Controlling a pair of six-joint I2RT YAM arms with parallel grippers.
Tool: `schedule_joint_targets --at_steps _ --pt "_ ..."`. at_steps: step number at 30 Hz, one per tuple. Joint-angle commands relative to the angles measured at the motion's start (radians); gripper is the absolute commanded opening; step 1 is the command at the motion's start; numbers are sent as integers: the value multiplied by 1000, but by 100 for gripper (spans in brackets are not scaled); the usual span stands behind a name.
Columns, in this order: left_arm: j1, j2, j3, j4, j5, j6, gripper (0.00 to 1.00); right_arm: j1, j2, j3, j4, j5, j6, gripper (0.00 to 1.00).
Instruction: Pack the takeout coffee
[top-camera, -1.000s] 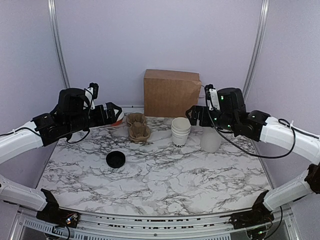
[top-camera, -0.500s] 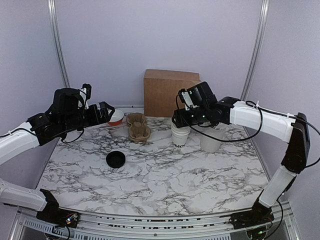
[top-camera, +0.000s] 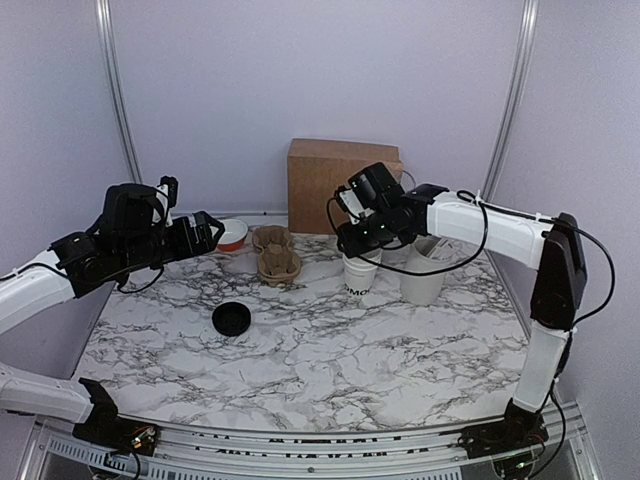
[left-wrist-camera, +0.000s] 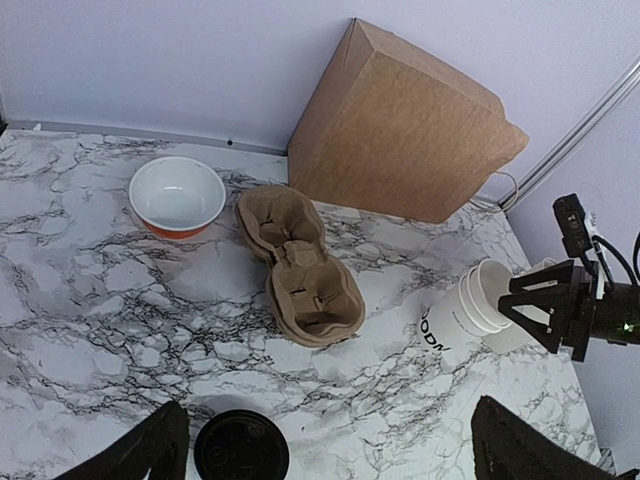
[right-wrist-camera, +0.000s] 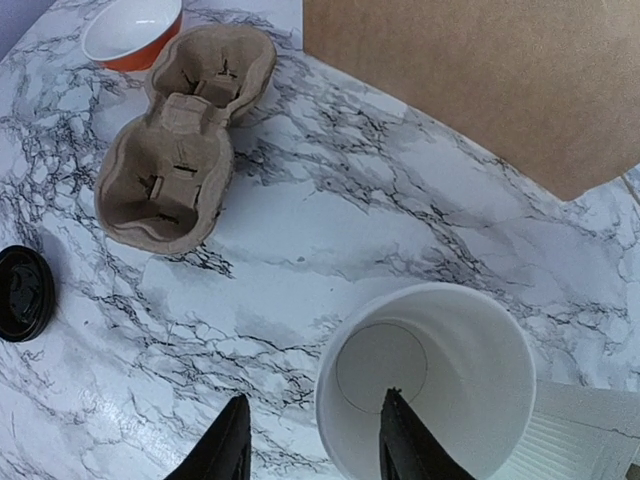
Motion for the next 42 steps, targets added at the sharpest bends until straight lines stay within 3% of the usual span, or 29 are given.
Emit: schedule_joint_targets --at_steps 1,17,23,27,30,35,42 --pt "5 -27 -18 -21 -5 -18 99 4 59 84 -60 34 -36 40" --pt "14 -27 -24 -26 -4 -21 99 6 147 171 -110 81 -63 12" --pt "16 -22 -24 -26 3 -27 99 14 143 190 -127 115 -73 8" --pt "16 -16 -24 -26 3 -27 99 17 146 195 -133 120 -79 0" --pt "17 -16 -23 -26 4 -27 99 19 153 196 -139 124 -80 1" --pt "17 -16 -23 -26 4 -27 99 19 161 204 -145 132 -85 16" --pt "19 -10 -20 -26 6 -28 99 19 184 219 -152 124 -93 16"
